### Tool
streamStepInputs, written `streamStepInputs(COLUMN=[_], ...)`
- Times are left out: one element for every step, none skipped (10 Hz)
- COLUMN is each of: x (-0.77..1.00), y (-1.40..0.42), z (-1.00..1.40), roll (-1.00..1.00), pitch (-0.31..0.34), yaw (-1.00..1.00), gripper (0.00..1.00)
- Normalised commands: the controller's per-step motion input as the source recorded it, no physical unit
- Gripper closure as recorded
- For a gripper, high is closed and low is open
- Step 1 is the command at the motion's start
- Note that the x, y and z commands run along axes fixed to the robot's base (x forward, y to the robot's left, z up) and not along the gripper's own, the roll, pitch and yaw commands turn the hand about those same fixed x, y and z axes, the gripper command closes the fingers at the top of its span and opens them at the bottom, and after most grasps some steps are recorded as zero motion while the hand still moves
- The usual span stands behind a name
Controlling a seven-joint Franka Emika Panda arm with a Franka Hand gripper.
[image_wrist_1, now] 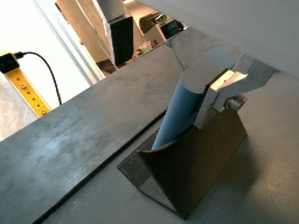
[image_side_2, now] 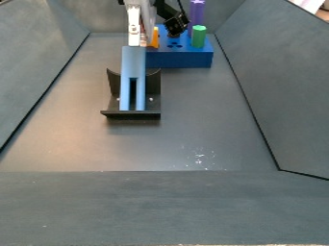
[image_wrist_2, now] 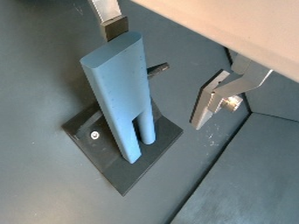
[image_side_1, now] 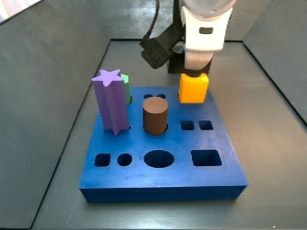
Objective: Pick up the square-circle object. Move up. Rotate the square-circle object. Place the square-circle object on the fixture. Regrasp the square-circle object. Move to above the board. Insert the square-circle object.
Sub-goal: Regrasp the square-circle object, then rotate the square-circle object.
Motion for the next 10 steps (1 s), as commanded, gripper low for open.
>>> streamStepInputs(x=[0.25, 0.25, 0.25, 0.25, 0.00, -1.00, -1.00, -1.00, -1.00, -1.00], y=[-0.04, -0.04, -0.04, -0.04, 0.00, 0.38, 0.36, 0.34, 0.30, 0.27], z=[-0.05, -0.05, -0.05, -0.05, 0.00, 0.94, 0.94, 0.93, 0.90, 0.89], roll=[0.16, 0.16, 0.16, 0.16, 0.00, 0.00, -0.04, -0.08, -0.14, -0.15], pitch=[0.115, 0.115, 0.115, 0.115, 0.000, 0.000, -0.020, -0.030, -0.053, -0.061], yaw=[0.09, 0.09, 0.09, 0.09, 0.00, 0.00, 0.00, -0.01, -0.04, -0.05], gripper=[0.00, 0.00, 0.00, 0.00, 1.00, 1.00, 1.00, 1.00, 1.00, 1.00])
